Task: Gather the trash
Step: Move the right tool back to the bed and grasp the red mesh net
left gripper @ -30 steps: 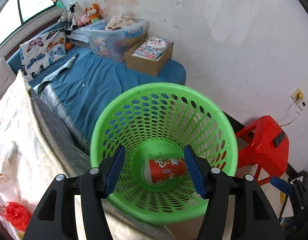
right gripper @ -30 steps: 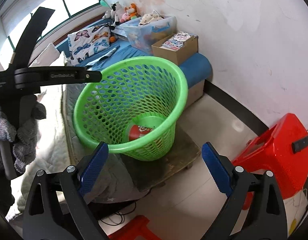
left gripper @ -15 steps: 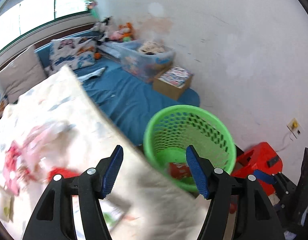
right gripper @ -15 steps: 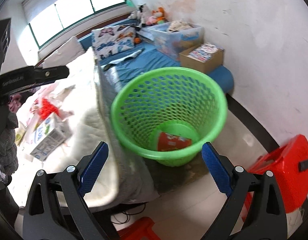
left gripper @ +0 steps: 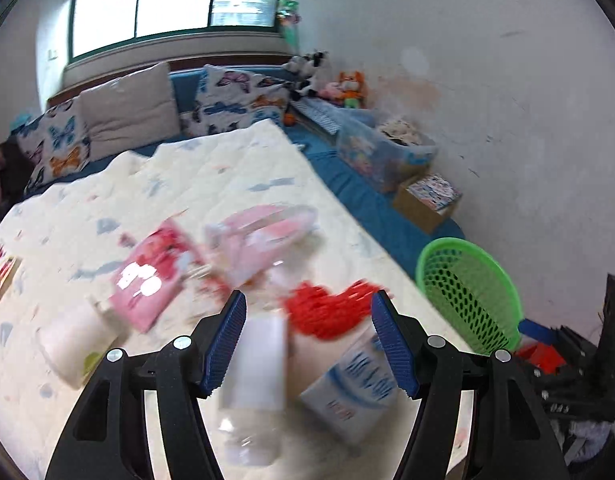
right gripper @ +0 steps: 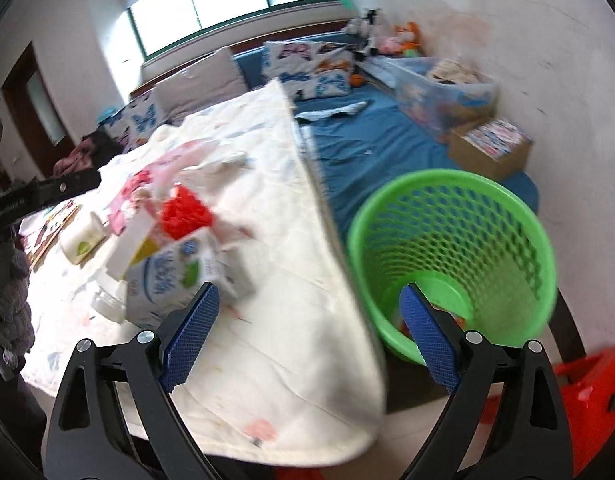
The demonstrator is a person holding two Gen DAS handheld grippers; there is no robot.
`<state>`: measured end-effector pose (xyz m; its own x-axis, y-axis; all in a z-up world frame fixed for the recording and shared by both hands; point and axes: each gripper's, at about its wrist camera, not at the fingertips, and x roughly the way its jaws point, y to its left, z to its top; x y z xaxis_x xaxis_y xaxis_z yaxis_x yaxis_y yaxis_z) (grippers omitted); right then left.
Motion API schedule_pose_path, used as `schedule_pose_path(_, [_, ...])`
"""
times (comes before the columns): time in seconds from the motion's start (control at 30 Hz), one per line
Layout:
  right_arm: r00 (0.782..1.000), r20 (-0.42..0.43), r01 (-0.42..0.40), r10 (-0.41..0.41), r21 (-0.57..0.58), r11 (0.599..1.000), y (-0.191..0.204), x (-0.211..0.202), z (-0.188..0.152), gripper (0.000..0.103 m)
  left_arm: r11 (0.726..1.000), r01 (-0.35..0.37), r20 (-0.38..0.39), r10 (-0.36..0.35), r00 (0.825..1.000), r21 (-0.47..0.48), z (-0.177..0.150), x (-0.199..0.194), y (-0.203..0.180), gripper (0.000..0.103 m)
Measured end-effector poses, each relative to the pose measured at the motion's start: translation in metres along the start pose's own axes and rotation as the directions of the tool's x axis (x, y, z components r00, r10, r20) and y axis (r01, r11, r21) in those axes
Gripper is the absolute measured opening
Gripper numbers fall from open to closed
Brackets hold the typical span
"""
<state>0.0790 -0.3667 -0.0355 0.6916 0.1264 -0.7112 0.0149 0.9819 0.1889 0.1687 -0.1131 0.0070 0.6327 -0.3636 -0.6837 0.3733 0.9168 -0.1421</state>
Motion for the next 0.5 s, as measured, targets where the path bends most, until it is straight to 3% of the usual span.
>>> schedule_pose_path(0.33, [0.993, -0.055, -0.113, 0.108, -0.093, 0.989, 0.057, 0.038, 0.026, 0.085, 0.997, -0.077, 0.021, 0.077, 0.997, -0.028, -0.027, -0.028, 0.045, 0.063])
schedule_pose_path(0.5, [0.986, -0.097, -0.145, 0.132, -0.136, 0.980, 0.077, 0.058, 0.036, 0.083, 0.995, -0.078, 0.022, 0.080, 0.997, -0.069, -0.038, -0.036, 0.061, 0.063])
